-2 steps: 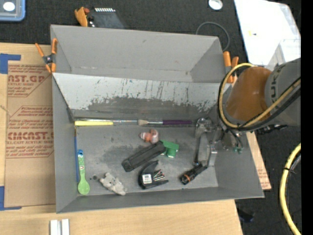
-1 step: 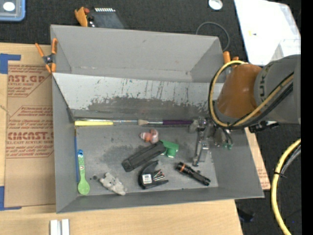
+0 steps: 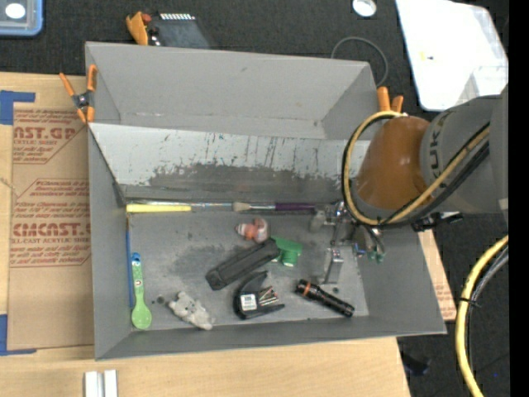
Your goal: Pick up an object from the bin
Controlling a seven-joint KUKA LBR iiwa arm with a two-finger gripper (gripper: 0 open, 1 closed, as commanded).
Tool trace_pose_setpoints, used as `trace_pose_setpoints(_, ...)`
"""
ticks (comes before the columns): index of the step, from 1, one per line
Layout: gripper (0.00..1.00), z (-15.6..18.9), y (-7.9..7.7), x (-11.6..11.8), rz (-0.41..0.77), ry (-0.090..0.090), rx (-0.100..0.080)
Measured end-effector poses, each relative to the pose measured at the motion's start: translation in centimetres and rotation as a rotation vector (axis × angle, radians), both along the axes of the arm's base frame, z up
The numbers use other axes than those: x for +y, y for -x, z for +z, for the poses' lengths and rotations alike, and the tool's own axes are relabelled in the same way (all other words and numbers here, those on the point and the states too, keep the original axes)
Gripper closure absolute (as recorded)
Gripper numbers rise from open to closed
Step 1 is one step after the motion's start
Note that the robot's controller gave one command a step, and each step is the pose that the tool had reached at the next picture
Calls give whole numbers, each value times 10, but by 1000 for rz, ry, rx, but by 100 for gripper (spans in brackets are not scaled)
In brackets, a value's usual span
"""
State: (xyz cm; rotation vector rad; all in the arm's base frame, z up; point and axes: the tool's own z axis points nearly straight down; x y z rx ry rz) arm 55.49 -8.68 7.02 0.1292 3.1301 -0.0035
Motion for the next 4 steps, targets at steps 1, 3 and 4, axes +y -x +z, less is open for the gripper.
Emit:
trace_pose_setpoints(1, 0, 1, 2, 34, -66, -2, -9)
trace_pose_setpoints(3, 0, 0, -5, 118, -34, -2, -10)
trace_pose_setpoints(4, 0, 0, 3, 136, -40, 1, -15)
